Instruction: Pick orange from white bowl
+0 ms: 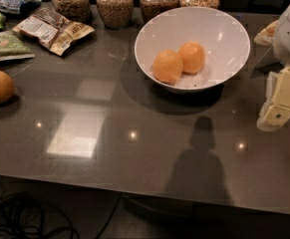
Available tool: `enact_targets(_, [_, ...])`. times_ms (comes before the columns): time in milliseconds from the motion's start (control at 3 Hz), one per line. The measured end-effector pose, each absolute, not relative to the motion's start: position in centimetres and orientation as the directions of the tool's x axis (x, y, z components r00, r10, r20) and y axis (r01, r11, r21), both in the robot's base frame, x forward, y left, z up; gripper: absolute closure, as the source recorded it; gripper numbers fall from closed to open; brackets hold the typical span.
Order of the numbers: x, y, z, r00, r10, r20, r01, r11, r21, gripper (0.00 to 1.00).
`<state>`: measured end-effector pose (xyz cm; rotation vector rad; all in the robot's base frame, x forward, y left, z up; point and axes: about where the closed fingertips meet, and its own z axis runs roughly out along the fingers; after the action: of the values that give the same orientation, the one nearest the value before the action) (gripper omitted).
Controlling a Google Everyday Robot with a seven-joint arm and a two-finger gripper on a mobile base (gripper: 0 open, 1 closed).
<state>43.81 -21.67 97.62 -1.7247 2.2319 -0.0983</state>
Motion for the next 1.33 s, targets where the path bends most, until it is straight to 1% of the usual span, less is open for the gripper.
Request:
enact_targets(333, [43.8,-21.7,97.6,-0.221,-0.953,-0.207,-0.931,0.269,-0.246,0.00])
enact_targets(667, [44.5,-21.3,98.0,-0.194,-0.952,-0.238,-0.927,0.258,-0.272,0.00])
enact_targets(1000, [47.1,-20.5,97.9,-0.112,-0.936,-0.333,-0.923,0.222,-0.315,0.00])
enact_targets(1333, [50.8,-18.2,98.2,0.039,-0.903,-0.428,-0.920,0.135,-0.369,0.00])
